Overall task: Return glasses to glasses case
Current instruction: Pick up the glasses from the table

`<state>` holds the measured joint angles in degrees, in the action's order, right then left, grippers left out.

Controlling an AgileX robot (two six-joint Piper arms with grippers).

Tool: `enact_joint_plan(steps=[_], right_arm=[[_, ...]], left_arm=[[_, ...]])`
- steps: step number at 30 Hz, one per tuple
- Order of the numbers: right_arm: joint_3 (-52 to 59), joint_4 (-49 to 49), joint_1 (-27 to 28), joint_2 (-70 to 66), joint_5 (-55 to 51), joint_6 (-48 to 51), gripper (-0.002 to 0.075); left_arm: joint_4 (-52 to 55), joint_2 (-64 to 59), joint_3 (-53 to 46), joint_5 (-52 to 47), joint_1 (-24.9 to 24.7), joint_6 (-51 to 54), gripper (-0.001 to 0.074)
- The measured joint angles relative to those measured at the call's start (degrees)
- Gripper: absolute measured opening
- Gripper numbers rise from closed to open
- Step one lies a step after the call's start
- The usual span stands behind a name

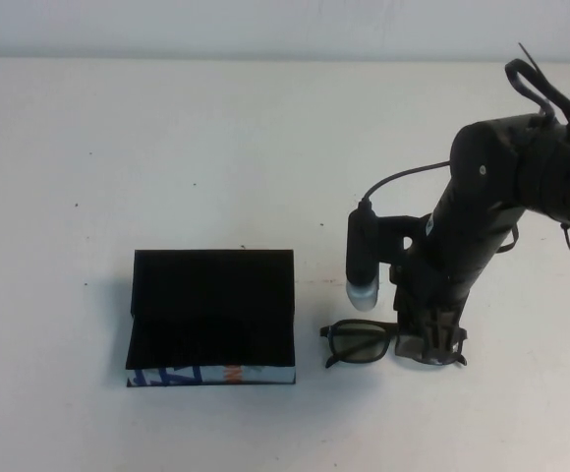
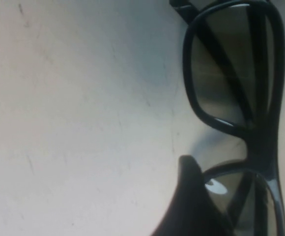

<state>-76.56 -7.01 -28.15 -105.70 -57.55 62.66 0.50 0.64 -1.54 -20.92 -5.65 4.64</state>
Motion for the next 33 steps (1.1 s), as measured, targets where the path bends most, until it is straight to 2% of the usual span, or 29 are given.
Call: enact_joint_plan(steps=[30,33], right_arm=[[-3.0,4.0,-1.6,-7.0,3.3,0.0,0.0411],[-3.2,4.0,-1.7,-7.0,3.1,0.0,0.0377]], left_arm=[[0.0,0.0,0.0,0.0,0.0,0.0,0.0001],[0.0,0.0,0.0,0.0,0.0,0.0,0.0001]])
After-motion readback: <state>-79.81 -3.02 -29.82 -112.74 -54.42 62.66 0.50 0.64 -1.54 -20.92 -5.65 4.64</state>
